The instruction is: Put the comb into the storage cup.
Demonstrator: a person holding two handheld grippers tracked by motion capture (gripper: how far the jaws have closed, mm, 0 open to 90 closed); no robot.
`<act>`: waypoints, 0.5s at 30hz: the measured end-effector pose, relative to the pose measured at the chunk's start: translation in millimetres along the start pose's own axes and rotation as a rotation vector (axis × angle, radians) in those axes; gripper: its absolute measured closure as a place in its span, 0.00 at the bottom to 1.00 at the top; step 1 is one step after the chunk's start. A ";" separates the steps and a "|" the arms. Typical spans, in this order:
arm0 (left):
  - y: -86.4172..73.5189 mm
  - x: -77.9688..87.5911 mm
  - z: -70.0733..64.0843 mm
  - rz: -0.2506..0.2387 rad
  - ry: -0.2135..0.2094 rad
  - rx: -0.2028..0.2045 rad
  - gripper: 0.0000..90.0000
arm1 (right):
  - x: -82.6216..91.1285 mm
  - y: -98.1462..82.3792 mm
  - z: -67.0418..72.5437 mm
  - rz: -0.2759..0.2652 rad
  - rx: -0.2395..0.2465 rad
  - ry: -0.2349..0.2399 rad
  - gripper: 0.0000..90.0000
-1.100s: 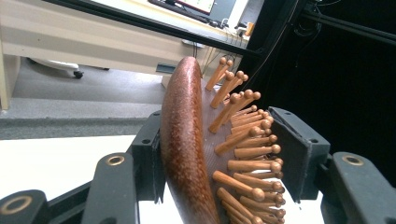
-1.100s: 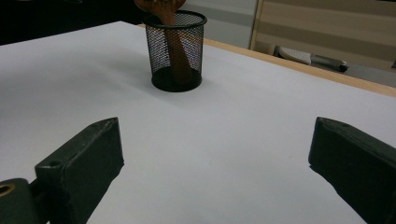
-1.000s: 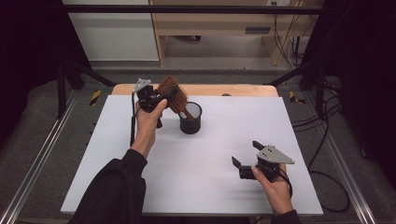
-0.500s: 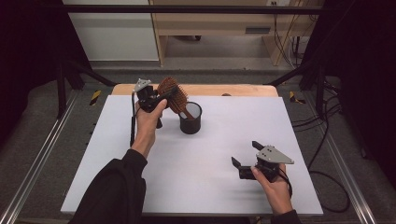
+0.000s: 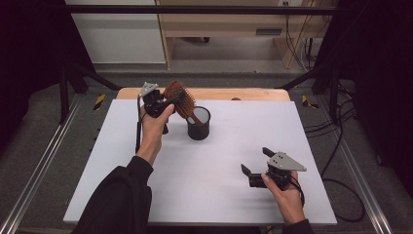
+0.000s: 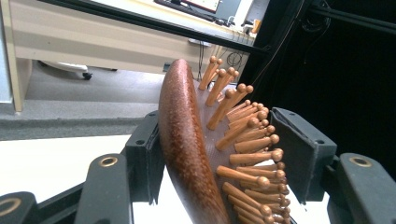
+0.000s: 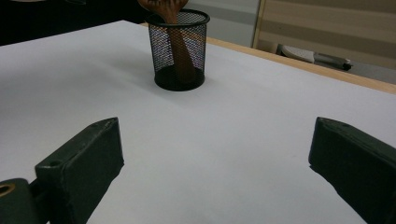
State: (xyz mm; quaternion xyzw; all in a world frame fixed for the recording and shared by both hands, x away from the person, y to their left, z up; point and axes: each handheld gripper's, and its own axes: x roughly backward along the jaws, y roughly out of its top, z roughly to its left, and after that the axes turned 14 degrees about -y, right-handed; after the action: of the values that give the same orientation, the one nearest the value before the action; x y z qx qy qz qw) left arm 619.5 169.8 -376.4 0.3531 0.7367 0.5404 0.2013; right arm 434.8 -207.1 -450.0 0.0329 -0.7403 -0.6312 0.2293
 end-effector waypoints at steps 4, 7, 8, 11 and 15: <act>0.0 0.0 0.4 0.000 0.001 -0.002 0.43 | -0.1 -0.1 0.1 0.001 0.000 0.002 0.04; 0.0 0.1 1.3 -0.002 0.008 -0.007 0.42 | -0.1 -0.1 0.2 0.001 0.000 0.001 0.04; 0.0 0.0 1.6 -0.006 0.009 -0.006 0.42 | -0.1 -0.1 0.3 0.001 0.000 0.002 0.04; 0.3 -0.1 1.7 -0.008 0.010 -0.008 0.42 | -0.2 -0.2 0.3 0.002 -0.001 0.003 0.04; -0.1 -0.3 2.0 -0.007 0.010 -0.012 0.41 | -0.6 -0.5 0.7 0.003 0.000 0.004 0.04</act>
State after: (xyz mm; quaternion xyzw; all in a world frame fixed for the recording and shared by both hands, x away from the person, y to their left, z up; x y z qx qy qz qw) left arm 621.0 170.9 -377.2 0.3464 0.7358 0.5458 0.2016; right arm 435.0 -206.4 -450.7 0.0330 -0.7400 -0.6305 0.2319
